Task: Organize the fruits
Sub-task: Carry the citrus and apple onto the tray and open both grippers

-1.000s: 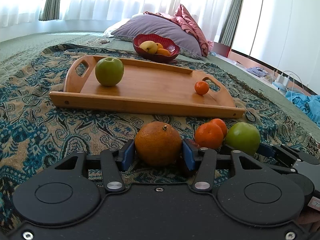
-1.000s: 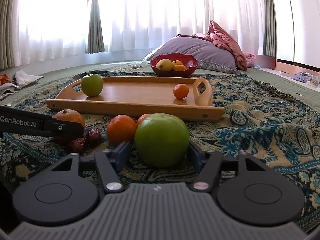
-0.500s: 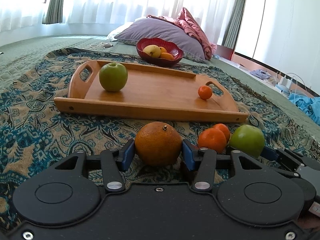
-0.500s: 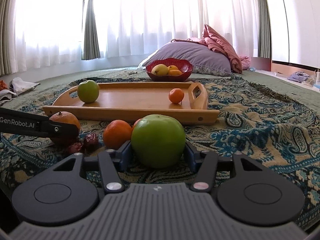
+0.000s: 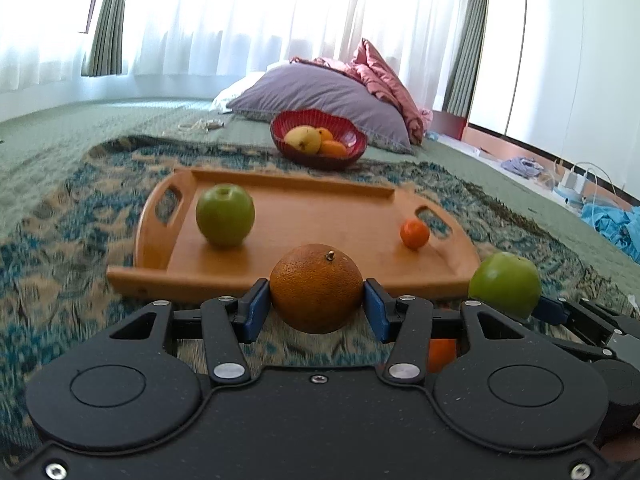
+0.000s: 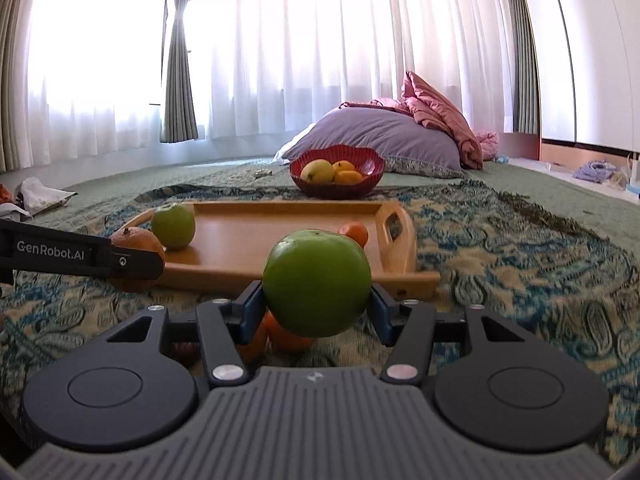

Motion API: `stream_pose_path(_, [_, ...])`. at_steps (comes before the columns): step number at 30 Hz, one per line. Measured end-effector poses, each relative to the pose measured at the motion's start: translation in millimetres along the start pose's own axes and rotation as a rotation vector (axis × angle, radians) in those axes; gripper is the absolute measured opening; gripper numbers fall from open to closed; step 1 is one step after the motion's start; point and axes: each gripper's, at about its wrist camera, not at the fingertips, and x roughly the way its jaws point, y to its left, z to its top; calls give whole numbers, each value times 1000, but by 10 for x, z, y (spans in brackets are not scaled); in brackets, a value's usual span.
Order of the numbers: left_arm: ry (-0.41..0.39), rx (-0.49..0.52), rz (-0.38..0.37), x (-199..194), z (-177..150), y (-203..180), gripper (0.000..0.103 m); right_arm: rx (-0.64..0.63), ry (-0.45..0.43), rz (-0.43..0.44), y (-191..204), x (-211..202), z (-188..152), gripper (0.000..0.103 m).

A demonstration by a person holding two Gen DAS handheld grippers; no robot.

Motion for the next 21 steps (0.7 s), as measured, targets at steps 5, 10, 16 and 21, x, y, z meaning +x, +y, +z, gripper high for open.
stream_pose_path(5, [-5, -9, 5, 128, 271, 76, 48, 5, 12, 8, -5, 164, 203, 58])
stream_pose_path(10, [-6, -1, 14, 300, 562, 187, 48, 3, 25, 17, -28, 405, 443, 58])
stream_pose_path(16, [0, -17, 21, 573, 896, 396, 48, 21, 76, 33, -150, 792, 785, 58])
stream_pose_path(21, [40, -48, 30, 885, 1100, 588, 48, 20, 140, 12, -241, 1174, 944, 58])
